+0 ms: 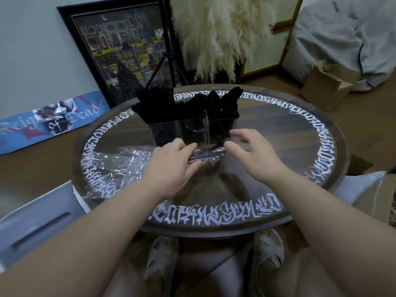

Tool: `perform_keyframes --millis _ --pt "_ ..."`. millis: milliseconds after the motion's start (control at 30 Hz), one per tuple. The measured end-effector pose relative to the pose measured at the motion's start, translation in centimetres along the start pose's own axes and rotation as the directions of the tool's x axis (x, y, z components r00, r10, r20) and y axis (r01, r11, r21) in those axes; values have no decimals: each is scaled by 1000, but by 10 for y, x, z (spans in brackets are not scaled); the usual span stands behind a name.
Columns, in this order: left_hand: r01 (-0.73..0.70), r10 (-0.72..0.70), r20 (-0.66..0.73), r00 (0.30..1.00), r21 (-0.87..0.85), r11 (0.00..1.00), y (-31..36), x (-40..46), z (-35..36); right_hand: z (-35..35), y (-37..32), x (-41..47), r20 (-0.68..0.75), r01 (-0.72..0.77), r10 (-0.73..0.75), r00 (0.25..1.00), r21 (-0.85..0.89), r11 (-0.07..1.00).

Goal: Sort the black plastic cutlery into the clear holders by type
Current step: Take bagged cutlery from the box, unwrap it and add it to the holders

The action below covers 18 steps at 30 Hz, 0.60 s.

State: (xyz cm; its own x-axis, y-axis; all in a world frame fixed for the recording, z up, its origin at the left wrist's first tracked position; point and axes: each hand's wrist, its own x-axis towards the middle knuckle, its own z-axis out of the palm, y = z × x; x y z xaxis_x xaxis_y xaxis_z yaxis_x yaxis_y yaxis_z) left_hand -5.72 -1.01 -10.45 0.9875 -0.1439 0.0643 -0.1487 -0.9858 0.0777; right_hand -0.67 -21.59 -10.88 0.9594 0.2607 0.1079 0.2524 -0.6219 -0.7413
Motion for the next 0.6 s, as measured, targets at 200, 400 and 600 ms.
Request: perform_keyframes --millis 200,400,600 --pt "35 -39 -32 999 -100 994 -21 -6 12 32 -7 19 89 -270 256 963 387 882" --pt "85 -82 25 996 -181 980 -32 -4 11 39 -18 21 173 -262 206 963 429 864" --pt "79 -73 33 997 -257 963 -34 4 9 42 -23 21 231 -236 147 962 427 873"
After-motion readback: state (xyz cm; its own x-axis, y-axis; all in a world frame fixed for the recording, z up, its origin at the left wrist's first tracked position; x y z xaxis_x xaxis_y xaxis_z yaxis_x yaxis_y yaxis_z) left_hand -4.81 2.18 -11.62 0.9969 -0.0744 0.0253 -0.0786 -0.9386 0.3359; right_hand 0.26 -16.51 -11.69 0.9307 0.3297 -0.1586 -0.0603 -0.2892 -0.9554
